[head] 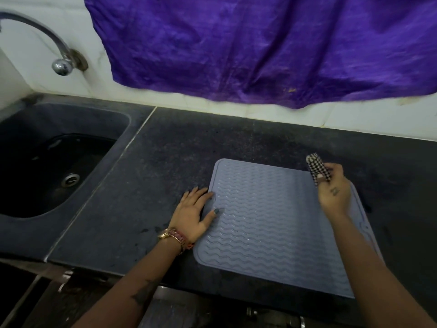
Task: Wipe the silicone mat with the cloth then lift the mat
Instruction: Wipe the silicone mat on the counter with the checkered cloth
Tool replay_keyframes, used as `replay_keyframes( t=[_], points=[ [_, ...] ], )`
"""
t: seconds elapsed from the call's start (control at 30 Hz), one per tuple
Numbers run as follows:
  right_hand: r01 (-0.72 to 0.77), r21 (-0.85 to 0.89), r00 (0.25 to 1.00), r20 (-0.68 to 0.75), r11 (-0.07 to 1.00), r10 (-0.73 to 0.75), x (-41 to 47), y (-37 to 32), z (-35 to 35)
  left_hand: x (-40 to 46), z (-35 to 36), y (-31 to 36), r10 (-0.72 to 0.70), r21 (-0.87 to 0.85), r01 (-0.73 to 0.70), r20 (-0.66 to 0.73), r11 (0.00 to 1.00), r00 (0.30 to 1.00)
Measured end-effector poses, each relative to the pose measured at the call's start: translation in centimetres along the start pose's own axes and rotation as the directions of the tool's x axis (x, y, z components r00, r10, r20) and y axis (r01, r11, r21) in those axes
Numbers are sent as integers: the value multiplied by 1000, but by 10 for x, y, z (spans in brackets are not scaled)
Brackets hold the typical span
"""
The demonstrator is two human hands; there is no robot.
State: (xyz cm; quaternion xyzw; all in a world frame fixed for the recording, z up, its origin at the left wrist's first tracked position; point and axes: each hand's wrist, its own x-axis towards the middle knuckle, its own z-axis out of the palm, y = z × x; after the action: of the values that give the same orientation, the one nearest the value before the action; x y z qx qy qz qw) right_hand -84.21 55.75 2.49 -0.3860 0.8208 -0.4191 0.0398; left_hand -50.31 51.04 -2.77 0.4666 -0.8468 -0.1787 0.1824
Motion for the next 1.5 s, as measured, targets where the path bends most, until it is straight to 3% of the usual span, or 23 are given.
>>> replay_keyframes(
  t=[0.1, 0.2, 0.27, 0.33, 0.47, 0.6, 0.77, 1.0, 1.2, 1.27, 1.4, 1.5],
  points=[
    [10, 154, 999, 30, 988, -14, -23, -32, 18, 0, -4, 1, -60, -136, 55, -34, 989, 998],
    [-162, 404, 976, 200, 900, 86, -45, -67, 42, 2, -10, 3, -220, -376, 173, -86, 910, 972],
    [-372, 534, 907, 382, 760, 175, -59, -92, 59, 4, -19, 4, -308, -475, 206, -146, 856, 940],
    [-534, 554, 813, 545, 639, 207, -73, -115, 75, 6, -31, 5, -349, -558, 205, -165, 804, 922],
    [-691, 478, 628, 769, 543, 122, -103, -155, 109, 5, -57, 3, -421, -749, 225, -78, 623, 904],
    [-730, 394, 517, 853, 559, 73, -125, -190, 138, 2, -79, -15, -533, -852, 286, 10, 438, 846],
    [-719, 386, 456, 890, 579, -27, -140, -227, 169, 2, -109, -53, -607, -882, 325, 58, 340, 793],
    [-648, 430, 456, 880, 628, -132, -152, -299, 223, 11, -163, -123, -590, -918, 298, 93, 261, 802],
    [-599, 413, 511, 857, 686, -69, -167, -370, 291, 18, -216, -199, -599, -978, 206, 171, -10, 782],
    [-601, 346, 462, 886, 721, -40, -171, -392, 314, 19, -232, -225, -607, -978, 197, 195, -64, 770],
    [-661, 214, 244, 968, 719, -64, -175, -432, 356, 23, -259, -279, -635, -978, 195, 195, -70, 747],
    [-676, 214, 197, 975, 705, -106, -175, -459, 388, 26, -276, -317, -658, -973, 228, 183, -17, 731]
  ],
)
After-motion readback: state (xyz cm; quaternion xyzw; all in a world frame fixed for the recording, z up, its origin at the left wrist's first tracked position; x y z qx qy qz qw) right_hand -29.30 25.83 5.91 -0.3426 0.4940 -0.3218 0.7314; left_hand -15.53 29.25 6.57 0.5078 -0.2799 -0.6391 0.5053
